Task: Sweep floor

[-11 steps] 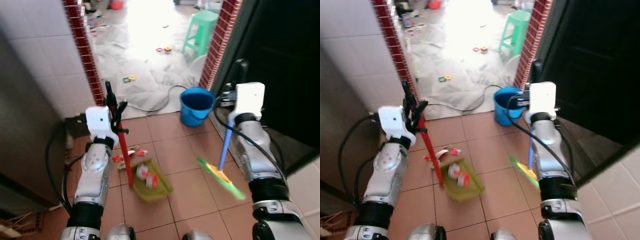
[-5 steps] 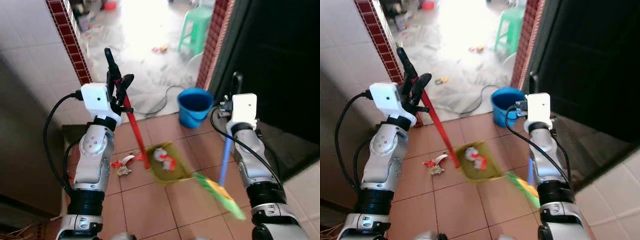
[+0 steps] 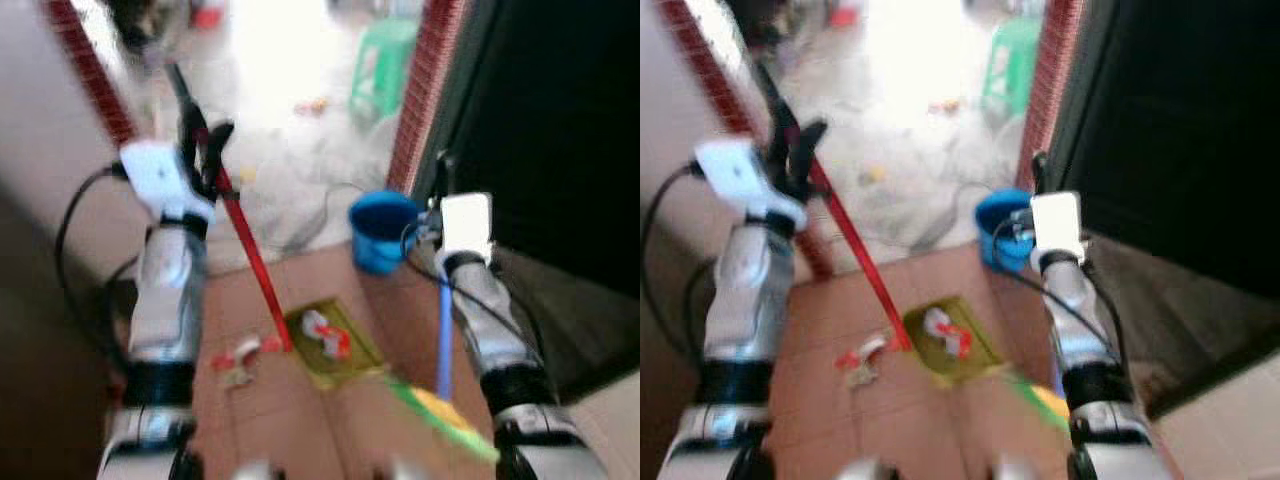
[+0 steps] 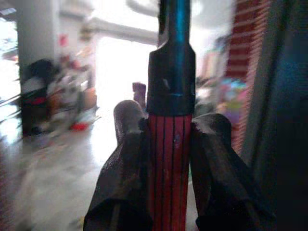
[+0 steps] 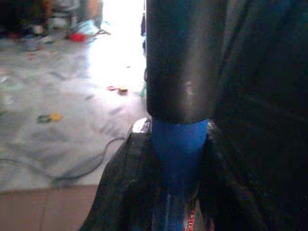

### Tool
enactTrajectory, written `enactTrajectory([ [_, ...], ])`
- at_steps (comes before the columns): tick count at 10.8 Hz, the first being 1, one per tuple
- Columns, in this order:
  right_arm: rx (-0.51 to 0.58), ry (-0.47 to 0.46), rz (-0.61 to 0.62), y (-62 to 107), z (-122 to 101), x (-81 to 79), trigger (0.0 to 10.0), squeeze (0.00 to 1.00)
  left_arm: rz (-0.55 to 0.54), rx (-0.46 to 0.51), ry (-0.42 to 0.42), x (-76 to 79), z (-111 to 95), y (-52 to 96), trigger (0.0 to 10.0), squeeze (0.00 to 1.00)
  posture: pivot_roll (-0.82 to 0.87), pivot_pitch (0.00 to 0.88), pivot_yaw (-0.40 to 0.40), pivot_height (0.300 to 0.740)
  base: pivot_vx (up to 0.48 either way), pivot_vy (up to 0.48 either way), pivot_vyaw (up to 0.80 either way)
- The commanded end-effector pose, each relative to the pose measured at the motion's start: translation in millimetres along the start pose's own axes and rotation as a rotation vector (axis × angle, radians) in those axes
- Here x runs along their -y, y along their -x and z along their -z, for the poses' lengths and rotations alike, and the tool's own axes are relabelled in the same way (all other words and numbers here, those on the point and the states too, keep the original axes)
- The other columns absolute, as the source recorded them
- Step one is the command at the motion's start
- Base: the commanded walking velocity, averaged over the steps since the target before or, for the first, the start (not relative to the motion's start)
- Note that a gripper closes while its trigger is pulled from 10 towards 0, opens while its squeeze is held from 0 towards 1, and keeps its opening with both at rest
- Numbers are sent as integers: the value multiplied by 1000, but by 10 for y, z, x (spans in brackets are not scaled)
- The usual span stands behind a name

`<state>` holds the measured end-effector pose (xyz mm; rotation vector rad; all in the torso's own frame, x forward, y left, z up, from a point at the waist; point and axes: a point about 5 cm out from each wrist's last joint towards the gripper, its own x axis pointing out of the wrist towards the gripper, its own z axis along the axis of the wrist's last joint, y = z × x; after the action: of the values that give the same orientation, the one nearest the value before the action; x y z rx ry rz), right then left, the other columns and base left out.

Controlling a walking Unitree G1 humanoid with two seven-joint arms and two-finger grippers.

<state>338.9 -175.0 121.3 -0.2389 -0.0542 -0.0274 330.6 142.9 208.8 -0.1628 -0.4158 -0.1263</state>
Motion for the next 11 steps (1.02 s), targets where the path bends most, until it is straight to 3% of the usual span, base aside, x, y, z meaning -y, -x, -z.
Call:
enactTrajectory([
  [1, 25, 13, 30, -10, -38, 111, 10000, 0, 49, 102, 14, 129, -223, -93, 10000, 0, -91, 0, 44, 740, 480, 0, 0],
  [4, 28, 22, 15, -25, -39, 90, 10000, 0, 1, 133, 80, -15, -315, -199, 10000, 0, -90, 0, 36, 740, 480, 0, 0],
  [7, 38, 27, 3, -40, -54, 76, 10000, 0, -10, 209, 103, 29, -530, -312, 10000, 0, -96, 0, 36, 740, 480, 0, 0],
  [11, 39, 18, -7, -39, -43, 33, 10000, 0, 0, 179, 85, 124, -425, -305, 10000, 0, -98, 0, 44, 740, 480, 0, 0],
])
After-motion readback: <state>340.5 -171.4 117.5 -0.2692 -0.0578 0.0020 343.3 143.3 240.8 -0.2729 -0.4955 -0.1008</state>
